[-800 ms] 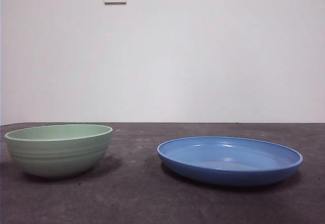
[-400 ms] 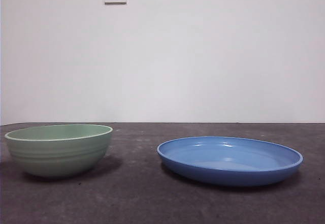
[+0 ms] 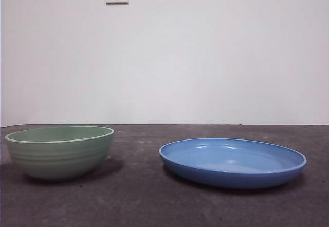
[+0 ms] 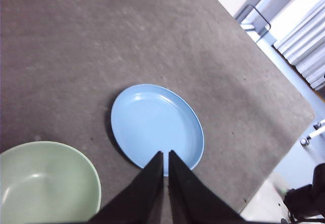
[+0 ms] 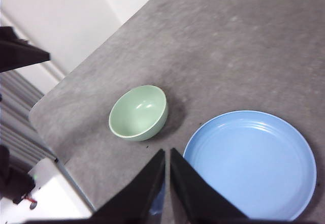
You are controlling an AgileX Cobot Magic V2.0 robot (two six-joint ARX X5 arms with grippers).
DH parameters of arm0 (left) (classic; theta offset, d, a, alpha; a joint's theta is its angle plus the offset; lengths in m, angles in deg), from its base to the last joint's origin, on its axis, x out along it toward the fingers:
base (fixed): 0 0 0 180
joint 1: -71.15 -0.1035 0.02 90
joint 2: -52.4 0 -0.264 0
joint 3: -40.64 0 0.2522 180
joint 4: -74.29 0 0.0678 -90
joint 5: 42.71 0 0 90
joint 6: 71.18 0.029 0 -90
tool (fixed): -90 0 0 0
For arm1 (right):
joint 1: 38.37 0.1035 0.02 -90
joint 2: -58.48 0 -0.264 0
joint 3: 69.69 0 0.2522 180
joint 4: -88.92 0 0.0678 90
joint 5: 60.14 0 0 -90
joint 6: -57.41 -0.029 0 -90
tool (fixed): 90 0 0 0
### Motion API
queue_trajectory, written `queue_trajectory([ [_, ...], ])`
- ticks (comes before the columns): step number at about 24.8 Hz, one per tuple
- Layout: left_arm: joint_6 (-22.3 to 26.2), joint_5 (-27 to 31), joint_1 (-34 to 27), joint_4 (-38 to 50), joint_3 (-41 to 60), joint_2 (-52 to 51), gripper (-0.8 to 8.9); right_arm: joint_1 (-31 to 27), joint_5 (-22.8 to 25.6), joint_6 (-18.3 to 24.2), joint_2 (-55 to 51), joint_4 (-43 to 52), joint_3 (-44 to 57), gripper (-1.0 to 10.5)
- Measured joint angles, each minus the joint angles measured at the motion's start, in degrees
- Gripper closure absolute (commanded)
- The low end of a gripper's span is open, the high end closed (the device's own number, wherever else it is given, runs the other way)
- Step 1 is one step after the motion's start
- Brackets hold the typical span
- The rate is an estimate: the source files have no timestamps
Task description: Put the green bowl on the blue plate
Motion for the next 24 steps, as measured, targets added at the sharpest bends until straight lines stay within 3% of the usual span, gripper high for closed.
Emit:
queue_trajectory([
  [6,0.3,0.0,0.3,0.0,0.0,0.2,7.6,0.0,1.2,0.6,-0.1,0.0,0.0,9.3],
  [8,0.5,0.0,0.3,0.0,0.0,0.2,6.65,0.0,1.4,0.8,-0.1,0.0,0.0,8.5],
  [12,0.6,0.0,0.3,0.0,0.0,0.2,3.3,0.0,1.4,1.7,-0.1,0.0,0.0,5.5],
  [15,0.7,0.0,0.3,0.0,0.0,0.2,1.95,0.0,1.4,1.7,-0.1,0.0,0.0,4.1],
  [24,2.3,0.0,0.3,-1.1,0.0,0.2,1.88,0.0,1.3,1.7,-0.1,-0.1,0.0,4.0],
])
